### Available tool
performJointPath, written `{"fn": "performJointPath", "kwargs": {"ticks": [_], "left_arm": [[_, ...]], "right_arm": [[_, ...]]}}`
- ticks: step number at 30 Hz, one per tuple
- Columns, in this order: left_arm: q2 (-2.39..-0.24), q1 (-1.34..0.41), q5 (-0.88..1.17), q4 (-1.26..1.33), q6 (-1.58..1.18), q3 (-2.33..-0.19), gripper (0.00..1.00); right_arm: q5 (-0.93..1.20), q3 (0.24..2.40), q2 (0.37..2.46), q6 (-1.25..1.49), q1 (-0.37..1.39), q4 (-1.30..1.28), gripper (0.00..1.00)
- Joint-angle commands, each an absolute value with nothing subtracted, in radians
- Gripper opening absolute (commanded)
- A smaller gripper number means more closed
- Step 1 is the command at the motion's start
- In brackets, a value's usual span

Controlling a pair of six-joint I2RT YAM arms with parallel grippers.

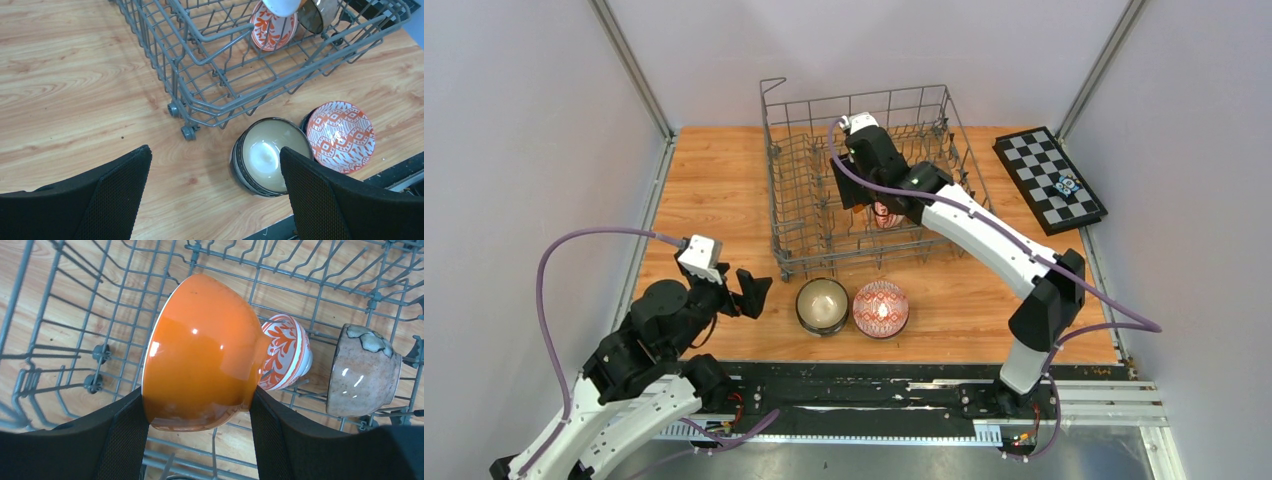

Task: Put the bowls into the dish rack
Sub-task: Place the bowl in the dish rack.

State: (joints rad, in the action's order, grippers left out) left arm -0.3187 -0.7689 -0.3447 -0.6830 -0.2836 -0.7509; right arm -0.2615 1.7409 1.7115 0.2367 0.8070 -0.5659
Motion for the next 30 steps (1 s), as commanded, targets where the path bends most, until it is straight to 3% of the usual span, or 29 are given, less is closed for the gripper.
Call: {"fn": "performJointPath", "kwargs": {"ticks": [1,30], "left_arm": [[-0.343,-0.764,-0.343,-0.682,-0.265,-0.738,1.00],[-0.298,-0.764,-0.396,-0.693,-0.276,-0.732,1.00]], "right_arm": [[-0.271,1.811,1.763,0.219,0.774,-0.590,0.03],[-0.191,1.930,2.035,0.217,0.748,-0.694,0.03]]}}
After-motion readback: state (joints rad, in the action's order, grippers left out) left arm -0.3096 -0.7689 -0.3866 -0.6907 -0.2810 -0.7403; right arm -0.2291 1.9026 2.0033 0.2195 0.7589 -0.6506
